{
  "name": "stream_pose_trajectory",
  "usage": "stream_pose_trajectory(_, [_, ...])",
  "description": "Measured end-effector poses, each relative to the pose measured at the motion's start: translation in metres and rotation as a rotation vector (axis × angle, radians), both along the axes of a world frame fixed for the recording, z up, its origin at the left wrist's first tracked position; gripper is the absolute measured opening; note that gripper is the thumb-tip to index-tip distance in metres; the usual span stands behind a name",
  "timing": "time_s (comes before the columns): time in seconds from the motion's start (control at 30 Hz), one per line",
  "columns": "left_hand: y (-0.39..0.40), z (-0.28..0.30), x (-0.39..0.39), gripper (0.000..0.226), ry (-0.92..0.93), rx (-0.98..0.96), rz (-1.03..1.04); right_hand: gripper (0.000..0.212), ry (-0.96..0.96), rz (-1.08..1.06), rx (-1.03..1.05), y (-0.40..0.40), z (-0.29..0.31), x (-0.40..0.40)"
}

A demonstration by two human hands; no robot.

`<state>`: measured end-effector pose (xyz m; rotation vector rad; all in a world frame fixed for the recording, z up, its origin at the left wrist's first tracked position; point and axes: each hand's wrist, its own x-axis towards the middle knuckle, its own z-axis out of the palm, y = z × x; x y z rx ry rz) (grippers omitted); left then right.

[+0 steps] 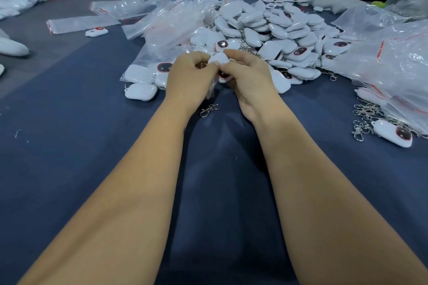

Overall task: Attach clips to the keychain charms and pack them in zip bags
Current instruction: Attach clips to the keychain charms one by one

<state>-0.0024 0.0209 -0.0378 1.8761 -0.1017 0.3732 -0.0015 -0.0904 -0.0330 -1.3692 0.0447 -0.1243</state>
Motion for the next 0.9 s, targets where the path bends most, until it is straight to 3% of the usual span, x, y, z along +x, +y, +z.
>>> stream_pose_trajectory(0.13, [0.001, -0.001, 0.001, 0.023, 0.053, -0.106, -0.006, 0.023, 0.009, -0.006, 0.019, -0.003, 0.001, 0.000])
stream_pose_trajectory(0.2, [0.001, -0.002, 0.002, 0.027, 0.041, -0.046, 0.004, 0.024, 0.023, -0.015, 0.046, -0.004, 0.001, -0.001])
stream_pose_trajectory(0.27, [0.001, -0.003, 0.002, 0.024, 0.000, 0.141, 0.026, 0.024, 0.047, -0.035, 0.063, -0.003, 0.003, -0.001])
stream_pose_trajectory(0.4, [-0.007, -0.005, -0.004, 0.021, -0.029, 0.750, 0.130, 0.020, 0.075, -0.126, 0.129, -0.002, 0.003, 0.002])
stream_pose_trajectory(0.53, [-0.022, -0.004, -0.013, 0.028, -0.010, 0.995, 0.170, 0.035, 0.072, -0.188, 0.216, -0.004, 0.003, 0.005])
stream_pose_trajectory(0.6, [-0.025, -0.002, -0.015, 0.029, -0.014, 0.883, 0.200, 0.035, 0.048, -0.190, 0.219, -0.006, 0.003, 0.005])
stream_pose_trajectory(0.73, [-0.021, 0.006, -0.013, 0.022, -0.241, 0.309, 0.227, 0.030, 0.003, -0.189, 0.236, -0.010, 0.004, 0.002])
stream_pose_trajectory(0.77, [-0.021, 0.007, -0.013, 0.019, -0.265, 0.261, 0.188, 0.028, 0.002, -0.182, 0.277, -0.011, 0.005, 0.002])
stream_pose_trajectory(0.9, [-0.033, 0.001, -0.019, 0.016, -0.174, 0.558, -0.144, 0.027, 0.002, -0.121, 0.498, -0.010, 0.007, 0.000])
